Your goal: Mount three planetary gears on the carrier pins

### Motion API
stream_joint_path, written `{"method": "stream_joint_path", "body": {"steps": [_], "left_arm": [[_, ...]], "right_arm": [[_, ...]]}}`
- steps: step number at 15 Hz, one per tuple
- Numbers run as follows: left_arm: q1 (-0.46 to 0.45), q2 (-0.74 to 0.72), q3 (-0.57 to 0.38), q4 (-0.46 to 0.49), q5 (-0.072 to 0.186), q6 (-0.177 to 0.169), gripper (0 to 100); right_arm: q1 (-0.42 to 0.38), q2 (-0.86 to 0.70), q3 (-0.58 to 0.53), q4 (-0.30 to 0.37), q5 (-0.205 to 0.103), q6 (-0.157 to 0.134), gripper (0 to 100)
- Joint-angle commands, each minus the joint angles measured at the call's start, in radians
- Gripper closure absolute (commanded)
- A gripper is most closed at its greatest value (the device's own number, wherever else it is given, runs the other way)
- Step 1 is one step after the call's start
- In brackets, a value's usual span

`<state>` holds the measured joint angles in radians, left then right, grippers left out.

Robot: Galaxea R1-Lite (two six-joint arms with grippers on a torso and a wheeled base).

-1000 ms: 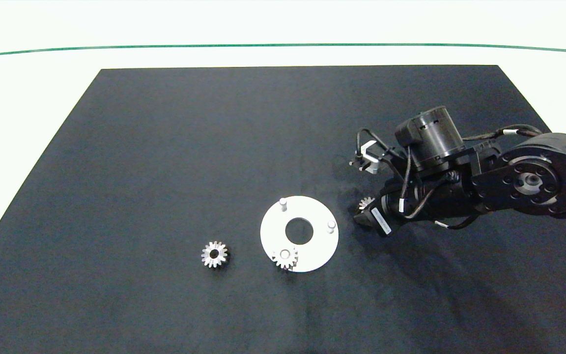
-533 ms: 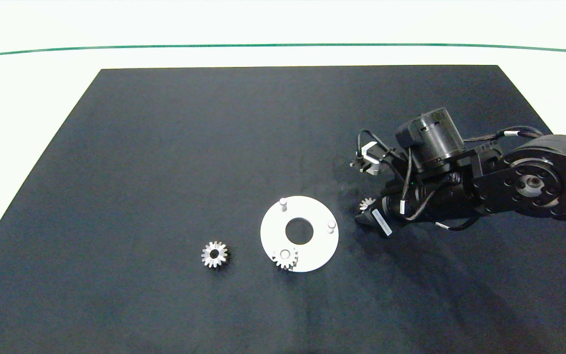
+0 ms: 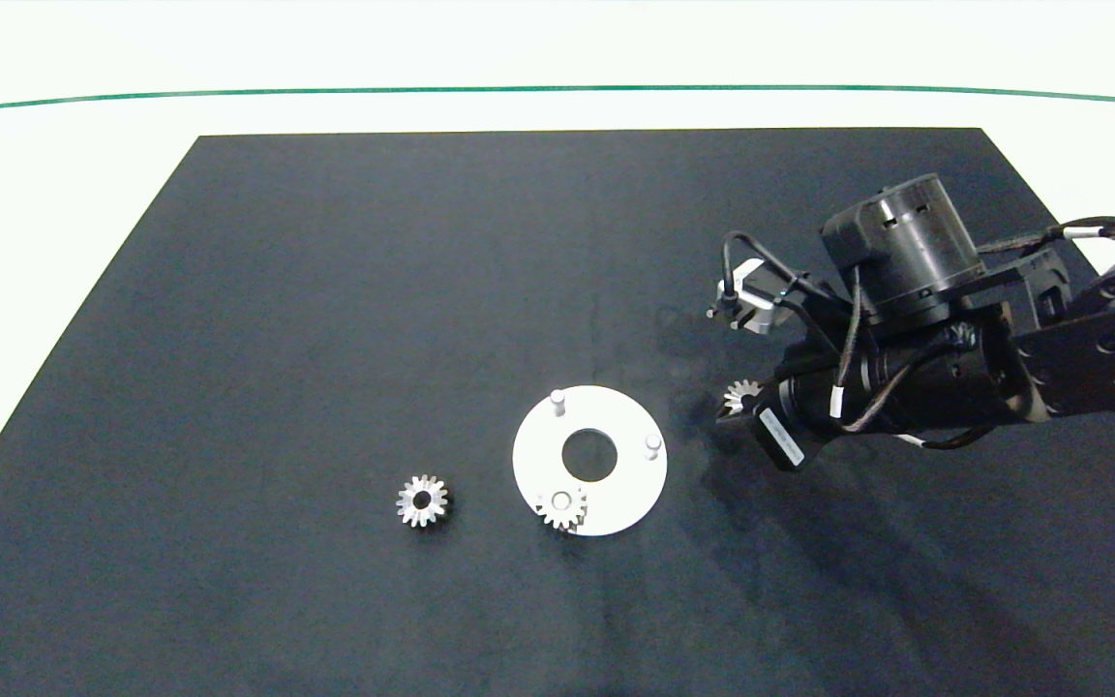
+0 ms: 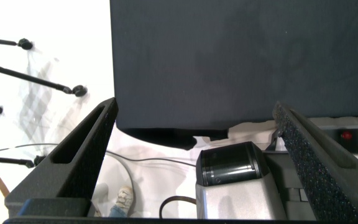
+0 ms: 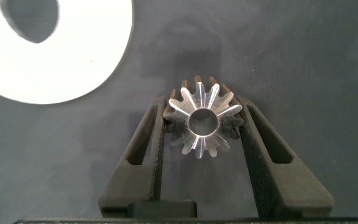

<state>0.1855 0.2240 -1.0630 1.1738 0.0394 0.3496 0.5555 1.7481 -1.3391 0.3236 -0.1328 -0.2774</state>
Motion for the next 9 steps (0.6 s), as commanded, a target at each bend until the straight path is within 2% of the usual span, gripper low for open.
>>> {"method": "stream_joint_path", "body": {"steps": [1, 3, 5, 9], "left_arm": [[0.0, 0.001, 0.001, 0.007, 0.001, 0.002, 0], [0.0, 0.001, 0.001, 0.007, 0.001, 0.002, 0], [0.0, 0.001, 0.001, 0.007, 0.001, 0.002, 0], [0.0, 0.0, 0.001, 0.007, 0.001, 0.003, 0]], "right_arm": [[0.063, -0.032, -0.087, 0.098, -0.004, 0.003, 75], [0.113, -0.025, -0.124, 0.106, -0.01, 0.004, 75], [0.162, 0.002, -0.15, 0.109, -0.042, 0.006, 75], [0.213, 0.042, -0.158, 0.11, -0.057, 0.009, 75]]}}
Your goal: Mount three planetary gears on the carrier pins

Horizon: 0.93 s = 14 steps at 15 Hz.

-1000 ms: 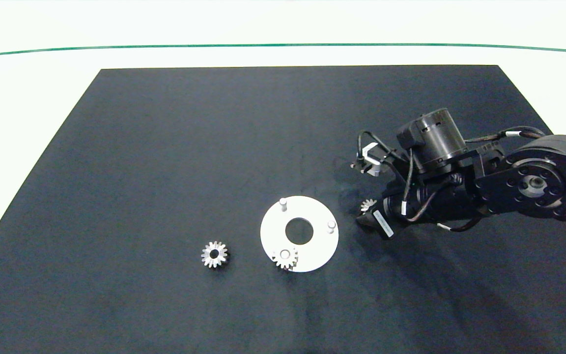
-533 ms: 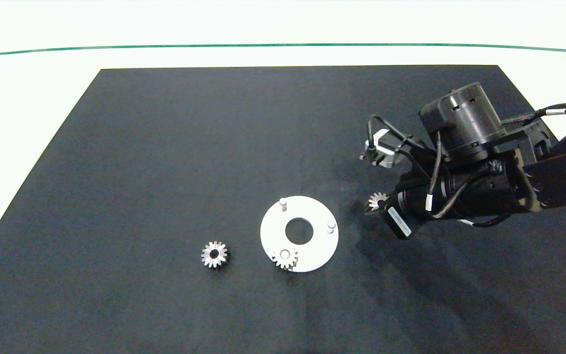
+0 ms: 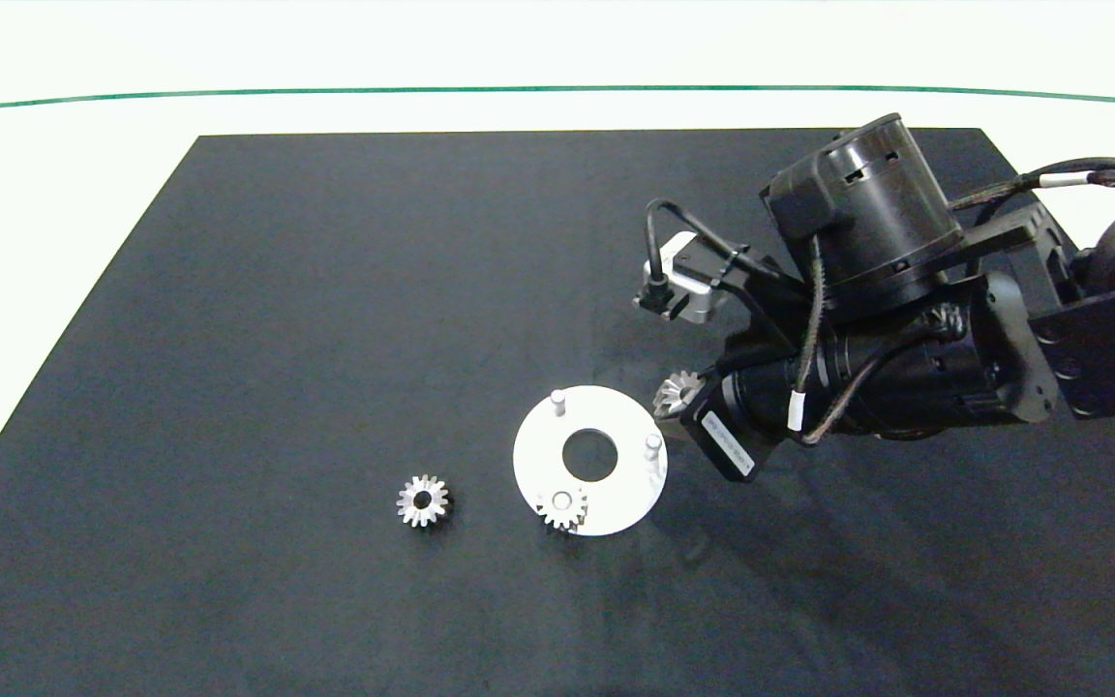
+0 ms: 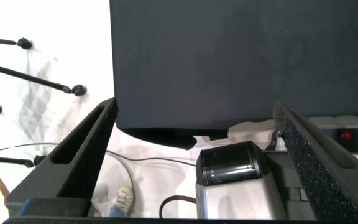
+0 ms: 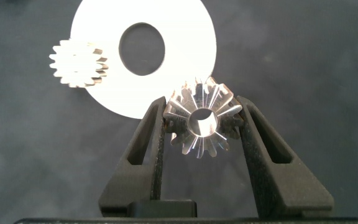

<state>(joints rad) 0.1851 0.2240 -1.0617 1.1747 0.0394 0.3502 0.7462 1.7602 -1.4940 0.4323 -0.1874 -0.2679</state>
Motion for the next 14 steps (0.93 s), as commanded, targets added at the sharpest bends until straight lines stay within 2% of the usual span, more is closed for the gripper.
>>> {"method": "stream_joint_path", "body": {"steps": [1, 3, 14], "left_arm": [[0.002, 0.0, 0.0, 0.006, 0.001, 0.003, 0], [0.002, 0.0, 0.0, 0.005, 0.001, 0.004, 0], [0.001, -0.008, -0.001, 0.006, 0.001, 0.009, 0]], "right_arm": [[0.022, 0.039, -0.002, 0.002, -0.003, 0.001, 75], [0.024, 0.048, 0.003, 0.002, -0.003, 0.015, 75], [0.013, 0.099, 0.003, 0.0, -0.003, 0.016, 75]]}}
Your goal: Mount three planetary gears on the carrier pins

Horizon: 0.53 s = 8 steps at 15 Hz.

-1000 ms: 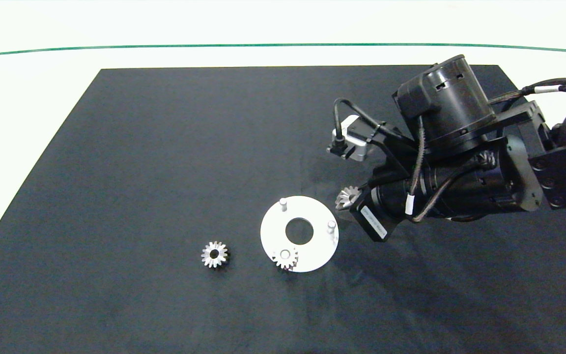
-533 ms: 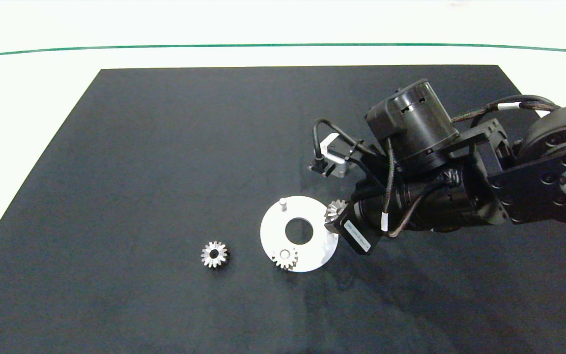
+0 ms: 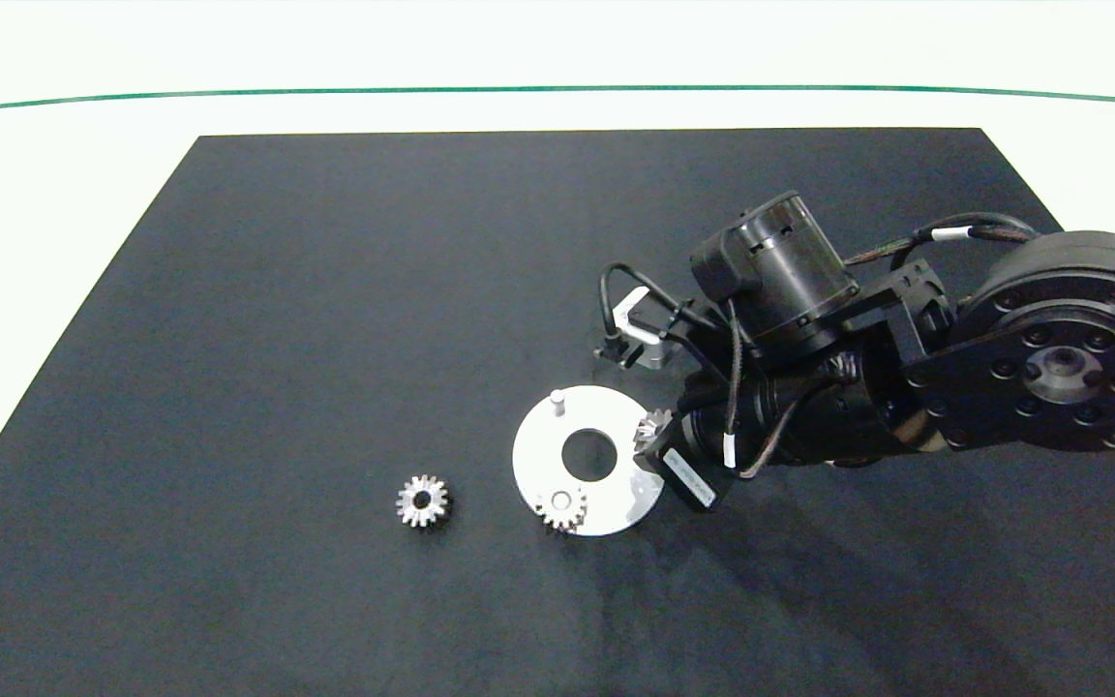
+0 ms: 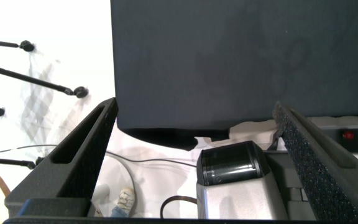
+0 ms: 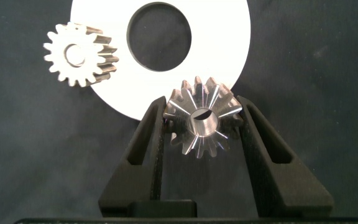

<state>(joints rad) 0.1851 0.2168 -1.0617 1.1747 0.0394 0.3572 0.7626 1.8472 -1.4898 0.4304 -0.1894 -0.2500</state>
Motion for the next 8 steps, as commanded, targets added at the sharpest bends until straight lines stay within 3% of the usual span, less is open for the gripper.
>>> {"method": "stream_joint_path", "body": {"steps": [1, 8], "left_arm": [[0.001, -0.001, -0.001, 0.006, 0.001, 0.002, 0], [0.001, -0.001, -0.001, 0.006, 0.001, 0.002, 0]], "right_arm": [[-0.006, 0.012, -0.001, 0.001, -0.001, -0.002, 75], [-0.016, 0.021, -0.003, -0.006, 0.001, 0.001, 75]]}}
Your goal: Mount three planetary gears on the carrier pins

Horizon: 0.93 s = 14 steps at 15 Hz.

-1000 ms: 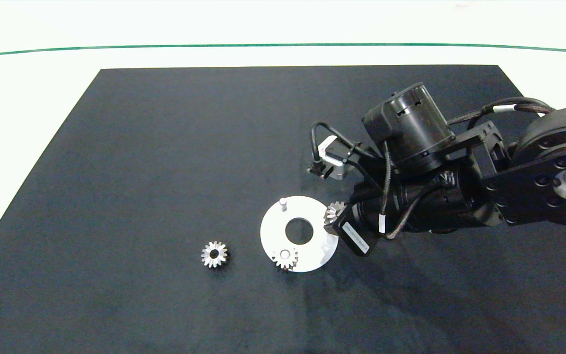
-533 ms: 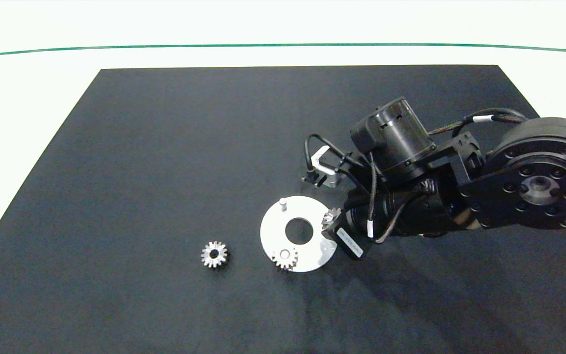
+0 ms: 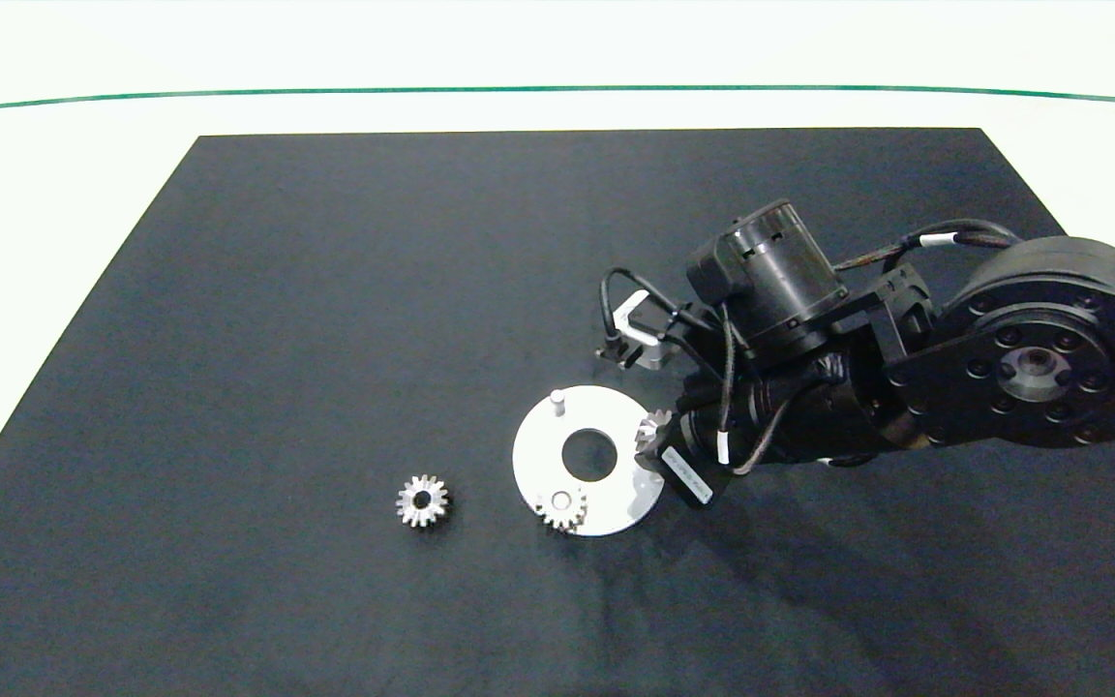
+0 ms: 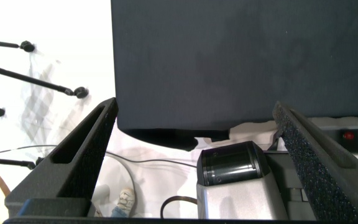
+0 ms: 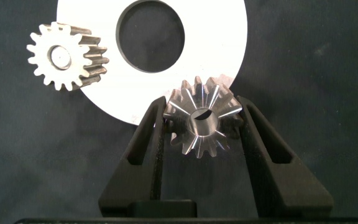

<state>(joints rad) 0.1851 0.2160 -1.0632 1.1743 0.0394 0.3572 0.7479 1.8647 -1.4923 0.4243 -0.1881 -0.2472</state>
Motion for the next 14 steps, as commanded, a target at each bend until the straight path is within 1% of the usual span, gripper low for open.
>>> {"method": "stream_joint_path", "body": {"steps": [1, 6, 14], "left_arm": [[0.001, 0.0, 0.0, 0.007, 0.001, 0.002, 0], [0.001, 0.0, -0.001, 0.005, 0.001, 0.002, 0], [0.001, 0.0, -0.004, 0.007, 0.001, 0.003, 0]], "right_arm": [[-0.001, 0.011, -0.002, 0.001, -0.001, 0.005, 75], [-0.001, 0.018, -0.005, -0.025, -0.001, 0.014, 75], [-0.001, 0.024, -0.003, -0.027, -0.001, 0.017, 75]]}}
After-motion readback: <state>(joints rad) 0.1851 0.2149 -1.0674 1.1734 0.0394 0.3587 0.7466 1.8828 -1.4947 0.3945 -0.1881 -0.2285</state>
